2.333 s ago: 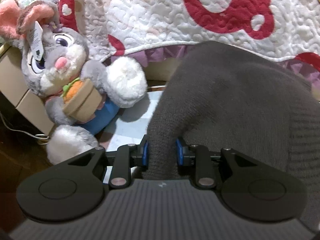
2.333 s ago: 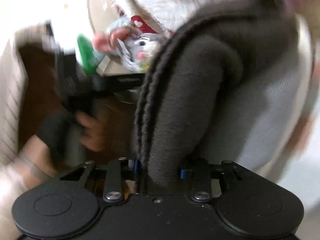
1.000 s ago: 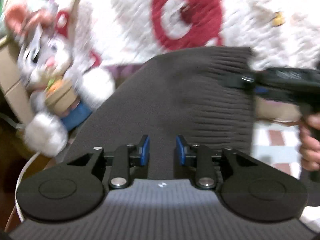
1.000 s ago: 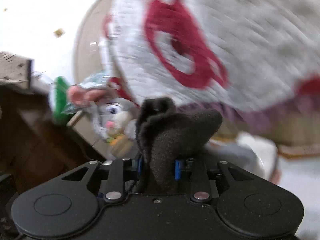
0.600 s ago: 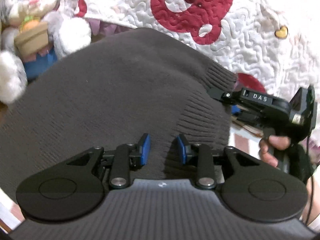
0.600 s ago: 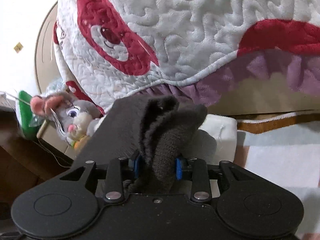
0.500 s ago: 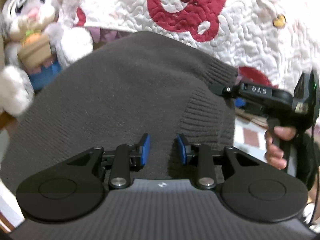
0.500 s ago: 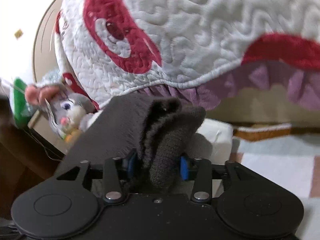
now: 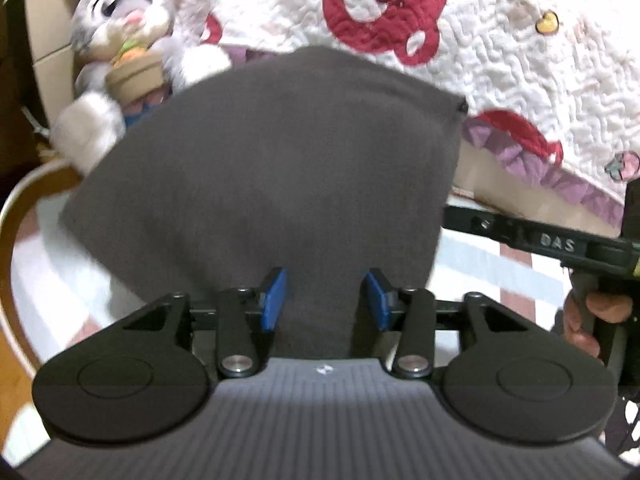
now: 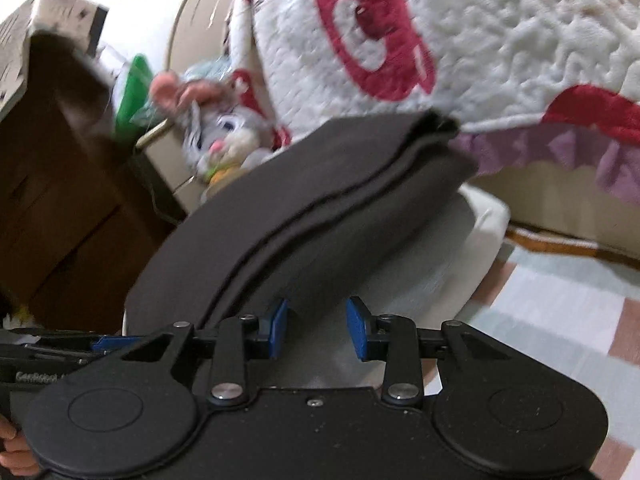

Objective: Fold clothes

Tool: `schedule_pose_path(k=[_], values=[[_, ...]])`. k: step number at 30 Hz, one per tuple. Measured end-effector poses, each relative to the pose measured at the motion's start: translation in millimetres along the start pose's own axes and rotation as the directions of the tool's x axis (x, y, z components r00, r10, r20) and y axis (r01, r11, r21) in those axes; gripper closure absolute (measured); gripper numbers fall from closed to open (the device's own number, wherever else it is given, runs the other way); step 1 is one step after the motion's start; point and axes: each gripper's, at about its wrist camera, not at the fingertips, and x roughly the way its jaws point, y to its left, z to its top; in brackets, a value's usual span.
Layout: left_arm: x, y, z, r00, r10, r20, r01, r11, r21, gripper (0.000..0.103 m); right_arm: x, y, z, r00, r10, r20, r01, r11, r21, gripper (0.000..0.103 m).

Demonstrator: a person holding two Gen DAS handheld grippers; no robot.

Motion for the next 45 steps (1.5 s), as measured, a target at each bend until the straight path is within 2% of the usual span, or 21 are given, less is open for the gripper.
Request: schedule_pose_path(k=[2,4,8,12,19,24,27,31,34,38,45], values=[[0.4,-0.8,-15.6,0.999,-0.003,-0.041,0.002,1.000,-0.018,0.046,-2.8,5.6,-10.4,1.000,0.011,-0.018,-0.011,1.000,0.003,0.062],[6.0,-3.1,-32.3,0.995,0.007,-0.095,-0.009,1.000,-0.022,0.045,-9.3,10.4,-21.4,0.999,0.013,-0.033,-0.013,1.000,-0.001,0.061],[2.5,-10.1,-55.0,0.993,0.010,-0.120,-0.017,0.998,-0.055,0.045,-31.2,18.8,-39.0,0.999,-0.013,-0.052,0.010,0.998,-0.054,0.059],[-9.7,-34.8,-60.0,0.994,0.043,-0.099,-0.045,0.999,-0.021,0.035,-56.2,19.4,-46.0,0.997,-0.071,-0.043,0.067,0.993,-0.101,0.055],[-28.4,-88.5,-60.6,0.996,0.052,-0.070,-0.050,0.998,0.031,0.022,-102.5,10.3,-52.1,0.984,-0.176,-0.019,0.174,0.980,-0.101,0.054],[-43.9,-126.8,-71.0,0.994,0.091,-0.059,-0.087,0.994,0.069,0.019,-148.6,7.5,-58.5,0.962,-0.271,0.029,0.273,0.958,-0.091,0.054],[-53.9,-151.5,-82.0,0.993,0.103,-0.058,-0.098,0.991,0.091,0.016,-179.1,4.2,-66.5,0.960,-0.275,0.058,0.278,0.959,-0.059,0.049],[-73.1,-185.7,-95.8,0.993,0.103,-0.062,-0.095,0.988,0.124,0.007,-215.0,4.3,-81.6,0.955,-0.291,0.058,0.295,0.952,-0.082,0.044],[-82.6,-209.1,-105.9,0.989,0.141,-0.050,-0.132,0.981,0.143,0.003,-237.7,3.5,-92.9,0.954,-0.295,0.059,0.299,0.950,-0.092,0.041],[-91.3,-234.9,-123.1,0.979,0.199,-0.040,-0.191,0.971,0.142,0.000,-265.1,1.3,-105.2,0.954,-0.293,0.062,0.299,0.947,-0.121,0.038],[-92.6,-272.2,-163.6,0.973,0.218,-0.078,-0.203,0.966,0.159,0.000,-304.8,-9.1,-124.0,0.943,-0.326,0.072,0.333,0.932,-0.145,0.036]])
